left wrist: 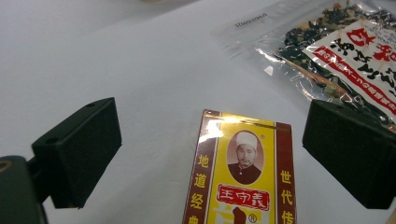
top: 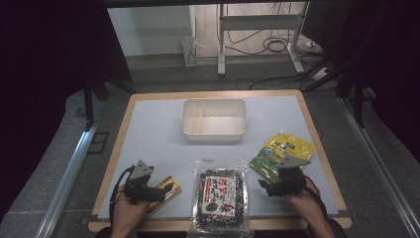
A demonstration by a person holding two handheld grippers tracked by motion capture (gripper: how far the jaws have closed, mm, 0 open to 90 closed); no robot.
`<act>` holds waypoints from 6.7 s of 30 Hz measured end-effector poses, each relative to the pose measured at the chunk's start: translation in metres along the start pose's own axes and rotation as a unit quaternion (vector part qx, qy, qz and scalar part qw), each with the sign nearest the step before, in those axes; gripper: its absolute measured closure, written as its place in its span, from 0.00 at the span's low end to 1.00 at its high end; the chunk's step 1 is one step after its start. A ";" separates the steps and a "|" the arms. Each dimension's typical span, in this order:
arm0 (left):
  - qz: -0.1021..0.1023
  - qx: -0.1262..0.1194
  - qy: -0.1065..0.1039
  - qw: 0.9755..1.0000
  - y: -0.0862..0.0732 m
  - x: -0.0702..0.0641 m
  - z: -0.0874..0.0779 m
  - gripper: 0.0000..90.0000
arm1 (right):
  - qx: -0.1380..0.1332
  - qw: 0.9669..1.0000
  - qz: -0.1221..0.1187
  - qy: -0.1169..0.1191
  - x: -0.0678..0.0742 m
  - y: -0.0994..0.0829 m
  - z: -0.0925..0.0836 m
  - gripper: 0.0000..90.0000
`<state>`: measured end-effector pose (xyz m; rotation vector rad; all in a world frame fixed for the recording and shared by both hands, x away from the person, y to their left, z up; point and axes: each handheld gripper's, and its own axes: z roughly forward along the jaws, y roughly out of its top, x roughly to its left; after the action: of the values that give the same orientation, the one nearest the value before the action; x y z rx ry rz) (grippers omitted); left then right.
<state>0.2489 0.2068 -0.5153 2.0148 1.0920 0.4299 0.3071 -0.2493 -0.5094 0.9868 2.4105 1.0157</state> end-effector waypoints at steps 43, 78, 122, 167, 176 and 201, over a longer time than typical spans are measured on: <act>0.035 -0.024 -0.082 0.996 0.011 -0.025 -0.009 0.52 | 0.007 1.000 -0.014 -0.001 0.000 -0.002 0.002 0.09; 0.077 0.089 -0.229 0.966 -0.016 -0.100 0.015 0.99 | 0.006 1.000 -0.019 0.009 0.011 0.002 0.002 0.09; 0.089 0.114 -0.222 0.964 -0.020 -0.109 0.027 1.00 | 0.003 0.975 0.038 0.220 0.036 0.032 0.021 0.38; 0.089 -0.020 -0.170 0.981 -0.002 -0.091 -0.004 0.28 | -0.157 0.945 0.047 0.283 0.005 0.136 -0.068 0.87; 0.063 -0.038 -0.113 0.991 -0.002 -0.074 -0.010 0.13 | -0.207 0.948 0.065 0.234 -0.009 0.153 -0.061 0.87; 0.047 -0.051 -0.034 0.997 -0.007 -0.052 -0.025 0.06 | -0.287 0.937 0.140 0.145 -0.054 0.207 -0.029 0.87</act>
<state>0.2000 0.1788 -0.5008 1.9813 0.9189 0.4534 0.4260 -0.1979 -0.3361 1.0210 1.9931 1.9453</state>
